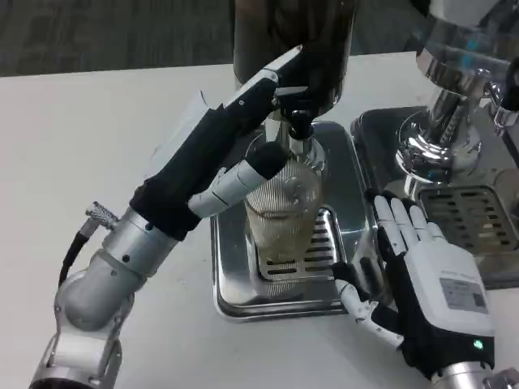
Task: Grasp the cup under the faucet to collect the drink, then remove the cup.
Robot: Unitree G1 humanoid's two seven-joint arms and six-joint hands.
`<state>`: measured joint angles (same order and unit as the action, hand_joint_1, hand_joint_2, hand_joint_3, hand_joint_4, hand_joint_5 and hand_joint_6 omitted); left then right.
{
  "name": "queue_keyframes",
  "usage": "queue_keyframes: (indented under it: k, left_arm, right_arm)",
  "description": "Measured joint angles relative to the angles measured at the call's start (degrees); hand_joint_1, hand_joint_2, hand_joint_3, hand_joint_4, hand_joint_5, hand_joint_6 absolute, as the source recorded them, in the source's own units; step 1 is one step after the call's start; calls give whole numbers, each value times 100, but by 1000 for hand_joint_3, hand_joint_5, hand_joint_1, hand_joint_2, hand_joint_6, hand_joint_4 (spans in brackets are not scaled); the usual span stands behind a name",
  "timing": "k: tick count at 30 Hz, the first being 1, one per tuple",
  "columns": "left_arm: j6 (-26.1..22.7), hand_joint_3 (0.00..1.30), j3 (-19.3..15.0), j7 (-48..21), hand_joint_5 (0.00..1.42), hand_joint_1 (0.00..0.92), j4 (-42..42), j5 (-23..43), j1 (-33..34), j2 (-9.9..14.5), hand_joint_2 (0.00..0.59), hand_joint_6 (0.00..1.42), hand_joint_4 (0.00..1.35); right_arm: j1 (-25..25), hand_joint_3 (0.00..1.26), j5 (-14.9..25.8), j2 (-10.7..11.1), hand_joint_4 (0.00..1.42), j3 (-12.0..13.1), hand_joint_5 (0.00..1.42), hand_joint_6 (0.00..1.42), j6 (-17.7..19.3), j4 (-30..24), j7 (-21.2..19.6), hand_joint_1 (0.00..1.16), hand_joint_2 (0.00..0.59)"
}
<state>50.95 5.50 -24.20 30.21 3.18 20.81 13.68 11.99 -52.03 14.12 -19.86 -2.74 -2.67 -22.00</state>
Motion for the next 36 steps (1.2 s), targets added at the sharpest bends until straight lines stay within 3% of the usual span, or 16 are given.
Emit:
queue_keyframes:
  k: [5, 13, 26, 31, 36]
  left_arm:
    - [155, 188, -5, 51, 334, 0, 2, -201, 0, 83, 117, 292, 157]
    - [662, 205, -2, 748, 334, 0, -58, -1311, 1, 380, 118, 297, 167]
    - [826, 215, 238, 1427, 334, 0, -261, -2152, -7, 610, 130, 292, 168]
    - [829, 222, 269, 1750, 334, 0, -389, -2541, -46, 710, 131, 292, 168]
    - [784, 229, 347, 1919, 334, 0, -426, -2618, -47, 753, 131, 291, 161]
  right_arm:
    - [-27, 15, 10, -4, 0, 0, 0, 61, 0, 21, 0, 243, 409]
    - [-54, 15, 19, -15, 0, 0, 0, 64, 0, 53, 0, 242, 412]
    - [-132, 8, 138, -27, 0, -1, 0, 65, 3, 163, -13, 252, 407]
    - [-152, 0, 283, -27, 0, 6, 0, 94, 65, 229, -18, 323, 356]
    - [-267, 0, 751, -26, 0, 104, 0, 138, 405, 314, -17, 380, 315]
